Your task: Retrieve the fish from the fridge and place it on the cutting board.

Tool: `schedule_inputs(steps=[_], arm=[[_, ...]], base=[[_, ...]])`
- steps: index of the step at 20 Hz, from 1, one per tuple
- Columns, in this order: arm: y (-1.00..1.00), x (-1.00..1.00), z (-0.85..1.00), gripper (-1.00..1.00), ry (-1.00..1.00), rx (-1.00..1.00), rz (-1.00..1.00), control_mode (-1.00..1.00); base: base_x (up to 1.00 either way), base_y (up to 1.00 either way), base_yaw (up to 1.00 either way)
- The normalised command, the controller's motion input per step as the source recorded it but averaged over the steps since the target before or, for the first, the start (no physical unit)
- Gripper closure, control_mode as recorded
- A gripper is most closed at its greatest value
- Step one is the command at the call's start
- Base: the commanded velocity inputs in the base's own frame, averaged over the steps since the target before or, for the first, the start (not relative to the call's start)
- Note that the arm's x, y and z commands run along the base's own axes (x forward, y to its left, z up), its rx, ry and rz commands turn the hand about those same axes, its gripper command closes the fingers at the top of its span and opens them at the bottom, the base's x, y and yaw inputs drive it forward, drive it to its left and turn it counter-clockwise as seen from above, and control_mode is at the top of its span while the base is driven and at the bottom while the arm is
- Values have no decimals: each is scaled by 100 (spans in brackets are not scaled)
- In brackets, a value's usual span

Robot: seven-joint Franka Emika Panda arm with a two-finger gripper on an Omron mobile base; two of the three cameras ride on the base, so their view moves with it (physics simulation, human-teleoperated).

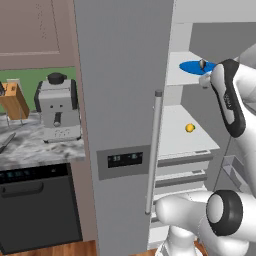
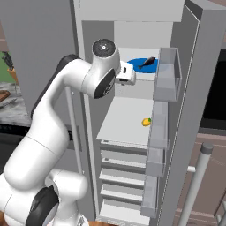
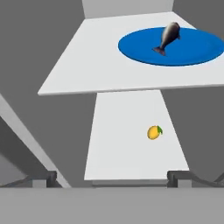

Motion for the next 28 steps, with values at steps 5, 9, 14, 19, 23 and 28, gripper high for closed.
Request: schedule_inputs(steps=[5, 9, 14, 19, 23, 28], arm=[[-10, 2, 19, -100, -8, 0, 0, -100], [-16, 5, 31, -100, 0, 0, -3, -100], [-21, 23, 22, -100, 3, 0, -5, -100], [-22, 41, 0, -100, 0, 0, -1, -100], [-20, 42, 0, -100, -3, 0, 0, -100], [-15, 43, 0, -100, -2, 0, 0, -100]], base=[[0, 0, 0], [0, 0, 0], [0, 0, 0], [0, 0, 0], [0, 0, 0], [0, 0, 0]])
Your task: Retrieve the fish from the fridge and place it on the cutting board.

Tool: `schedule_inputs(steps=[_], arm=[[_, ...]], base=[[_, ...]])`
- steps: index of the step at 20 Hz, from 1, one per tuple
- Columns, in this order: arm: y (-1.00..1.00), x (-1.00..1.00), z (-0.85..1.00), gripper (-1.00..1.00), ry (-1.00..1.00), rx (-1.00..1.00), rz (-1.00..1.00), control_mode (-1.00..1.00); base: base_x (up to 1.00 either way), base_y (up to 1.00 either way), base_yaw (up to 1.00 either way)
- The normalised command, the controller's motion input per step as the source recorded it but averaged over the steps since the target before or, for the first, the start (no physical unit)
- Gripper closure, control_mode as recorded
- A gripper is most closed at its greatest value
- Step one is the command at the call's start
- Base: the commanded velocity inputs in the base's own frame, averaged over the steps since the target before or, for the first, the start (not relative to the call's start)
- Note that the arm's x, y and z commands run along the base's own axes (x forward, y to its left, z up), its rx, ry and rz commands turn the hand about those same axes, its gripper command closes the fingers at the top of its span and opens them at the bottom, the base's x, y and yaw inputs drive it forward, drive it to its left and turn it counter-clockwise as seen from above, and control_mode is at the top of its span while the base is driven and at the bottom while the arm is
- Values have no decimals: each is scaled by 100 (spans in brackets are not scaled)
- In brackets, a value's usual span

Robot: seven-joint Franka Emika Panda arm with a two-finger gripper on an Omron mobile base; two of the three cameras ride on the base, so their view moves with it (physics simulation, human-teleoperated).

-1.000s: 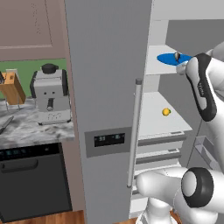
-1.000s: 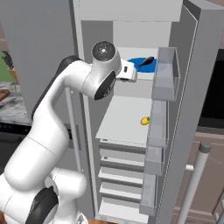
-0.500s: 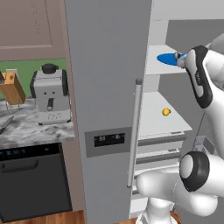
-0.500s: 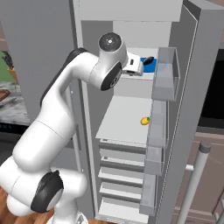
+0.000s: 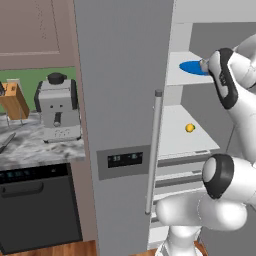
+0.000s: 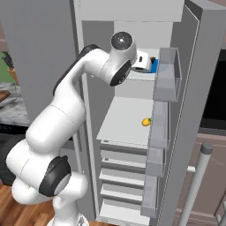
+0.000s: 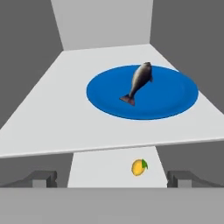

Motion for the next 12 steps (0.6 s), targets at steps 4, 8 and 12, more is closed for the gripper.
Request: schedule_inputs(steps=[4, 8, 12], arm=[[-8, 47, 0, -100, 0, 0, 0, -100], [-9, 44, -4, -100, 0, 0, 0, -100], [-12, 42, -1, -100, 0, 0, 0, -100]], base=[[0, 0, 0], [0, 0, 0], [0, 0, 0]])
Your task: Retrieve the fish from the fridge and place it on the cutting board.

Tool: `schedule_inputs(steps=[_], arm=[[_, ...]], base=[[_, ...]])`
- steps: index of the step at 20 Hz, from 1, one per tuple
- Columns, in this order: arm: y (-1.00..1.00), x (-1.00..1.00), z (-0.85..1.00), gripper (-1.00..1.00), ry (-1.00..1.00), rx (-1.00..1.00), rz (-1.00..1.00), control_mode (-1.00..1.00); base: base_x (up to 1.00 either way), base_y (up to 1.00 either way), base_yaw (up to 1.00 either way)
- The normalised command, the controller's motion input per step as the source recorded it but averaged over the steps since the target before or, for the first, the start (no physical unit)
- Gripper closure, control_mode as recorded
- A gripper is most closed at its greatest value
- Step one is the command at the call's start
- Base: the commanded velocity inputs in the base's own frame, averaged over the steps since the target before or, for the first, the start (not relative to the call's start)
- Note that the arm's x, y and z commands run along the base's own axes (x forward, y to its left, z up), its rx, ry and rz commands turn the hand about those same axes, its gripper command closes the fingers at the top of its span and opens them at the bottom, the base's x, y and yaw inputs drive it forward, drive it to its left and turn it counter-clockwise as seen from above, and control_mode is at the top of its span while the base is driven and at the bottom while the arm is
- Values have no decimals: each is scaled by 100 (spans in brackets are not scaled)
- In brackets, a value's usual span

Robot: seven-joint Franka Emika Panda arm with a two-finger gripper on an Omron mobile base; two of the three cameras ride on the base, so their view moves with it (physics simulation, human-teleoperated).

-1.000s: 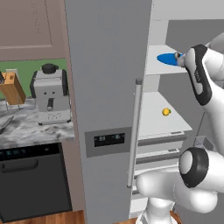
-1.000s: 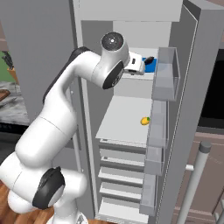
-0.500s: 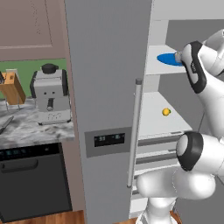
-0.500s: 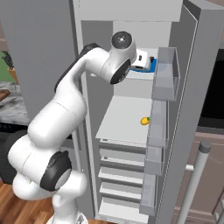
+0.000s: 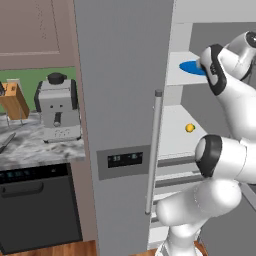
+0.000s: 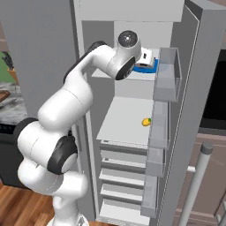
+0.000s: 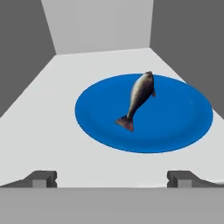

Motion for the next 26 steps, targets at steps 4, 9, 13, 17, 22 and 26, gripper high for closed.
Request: schedule_inputs(steps=[4, 9, 13, 17, 22, 26], arm=[[-17, 45, 0, -100, 0, 0, 0, -100], [-24, 49, 0, -100, 0, 0, 0, -100], [-22, 44, 0, -100, 0, 0, 0, -100], [-20, 41, -1, -100, 0, 0, 0, -100], [-14, 39, -12, -100, 2, 0, 0, -100], [-5, 34, -26, -100, 3, 0, 0, -100]], base=[[0, 0, 0], [0, 0, 0], [0, 0, 0], [0, 0, 0], [0, 0, 0], [0, 0, 0]])
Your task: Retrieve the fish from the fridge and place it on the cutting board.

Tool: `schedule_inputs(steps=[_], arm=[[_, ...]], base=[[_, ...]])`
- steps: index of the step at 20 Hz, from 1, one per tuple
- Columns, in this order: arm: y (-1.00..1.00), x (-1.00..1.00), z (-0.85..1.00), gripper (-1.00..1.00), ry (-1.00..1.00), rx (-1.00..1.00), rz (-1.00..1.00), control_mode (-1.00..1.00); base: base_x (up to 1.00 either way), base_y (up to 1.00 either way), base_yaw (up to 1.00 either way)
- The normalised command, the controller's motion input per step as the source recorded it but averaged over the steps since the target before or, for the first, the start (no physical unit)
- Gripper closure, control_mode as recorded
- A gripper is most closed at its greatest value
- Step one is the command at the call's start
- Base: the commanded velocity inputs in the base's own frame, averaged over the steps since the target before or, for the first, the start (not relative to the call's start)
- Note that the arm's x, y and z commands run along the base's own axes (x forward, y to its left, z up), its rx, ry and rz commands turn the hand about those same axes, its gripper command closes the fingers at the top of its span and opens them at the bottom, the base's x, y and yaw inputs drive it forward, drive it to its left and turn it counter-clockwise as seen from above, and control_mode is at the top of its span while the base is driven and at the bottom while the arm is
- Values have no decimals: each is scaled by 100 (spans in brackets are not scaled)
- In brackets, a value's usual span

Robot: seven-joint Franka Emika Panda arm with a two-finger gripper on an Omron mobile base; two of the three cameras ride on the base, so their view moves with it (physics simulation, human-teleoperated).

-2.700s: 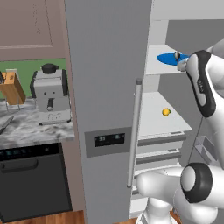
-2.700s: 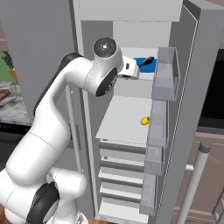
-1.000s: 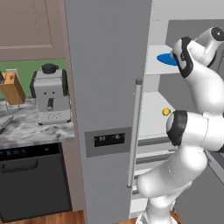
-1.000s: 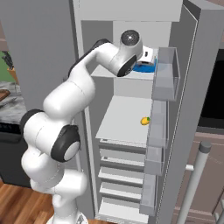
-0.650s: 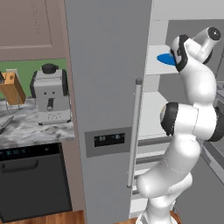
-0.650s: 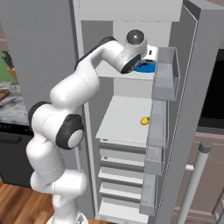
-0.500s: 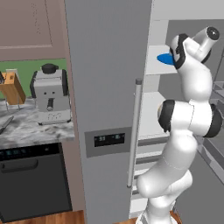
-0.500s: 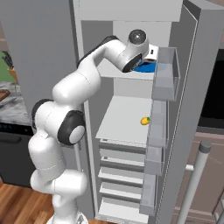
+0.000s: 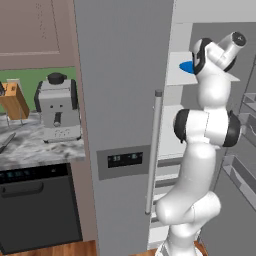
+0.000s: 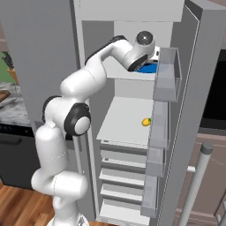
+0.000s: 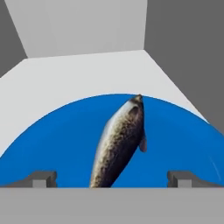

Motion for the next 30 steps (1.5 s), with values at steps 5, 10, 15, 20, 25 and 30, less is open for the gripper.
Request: schedule_inputs(steps=[5, 10, 15, 20, 25, 30], arm=[[0, 44, -26, 100, 3, 0, 0, -100], [0, 40, -29, 100, 5, 0, 0, -100], [1, 6, -17, 100, 2, 0, 0, -100], [37, -57, -17, 100, -9, -6, 0, -100], [71, -81, -43, 100, -12, -10, 1, -100], [71, -90, -4, 100, -4, -7, 0, -100]], base=[[0, 0, 0], [0, 0, 0], [0, 0, 0], [0, 0, 0], [0, 0, 0], [0, 0, 0]])
